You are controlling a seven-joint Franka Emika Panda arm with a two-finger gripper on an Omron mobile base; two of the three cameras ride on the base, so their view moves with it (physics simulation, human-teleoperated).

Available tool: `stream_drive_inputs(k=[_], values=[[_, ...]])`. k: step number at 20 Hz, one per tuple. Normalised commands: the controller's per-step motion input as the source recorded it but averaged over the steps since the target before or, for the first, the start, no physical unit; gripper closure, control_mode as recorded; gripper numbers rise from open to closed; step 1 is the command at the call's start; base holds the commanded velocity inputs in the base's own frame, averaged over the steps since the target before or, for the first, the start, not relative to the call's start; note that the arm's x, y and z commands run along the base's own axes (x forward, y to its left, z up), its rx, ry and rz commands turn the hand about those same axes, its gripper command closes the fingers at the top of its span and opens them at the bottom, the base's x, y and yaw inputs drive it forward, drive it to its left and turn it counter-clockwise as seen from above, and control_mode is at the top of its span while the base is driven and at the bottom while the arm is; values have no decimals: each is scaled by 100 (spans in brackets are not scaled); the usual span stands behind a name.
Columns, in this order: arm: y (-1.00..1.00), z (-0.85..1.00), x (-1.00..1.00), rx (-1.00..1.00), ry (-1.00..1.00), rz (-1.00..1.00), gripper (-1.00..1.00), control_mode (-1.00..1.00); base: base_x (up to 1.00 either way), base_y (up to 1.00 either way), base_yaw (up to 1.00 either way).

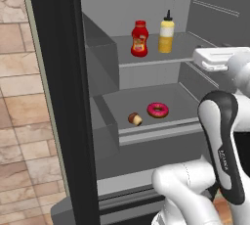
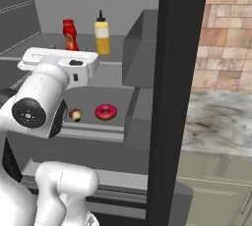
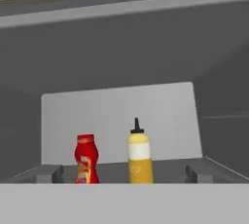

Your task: Place the ketchup and mustard from the counter to the top shelf of the fridge. If the existing items in the fridge are on the top shelf, move them to other shelves.

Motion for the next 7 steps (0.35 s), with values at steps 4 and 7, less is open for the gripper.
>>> stream_drive_inputs(k=[4, 7], values=[[1, 28, -100, 0, -20, 0, -100, -100, 0, 0, 0], [14, 79, -100, 0, -9, 0, -100, -100, 0, 0, 0]])
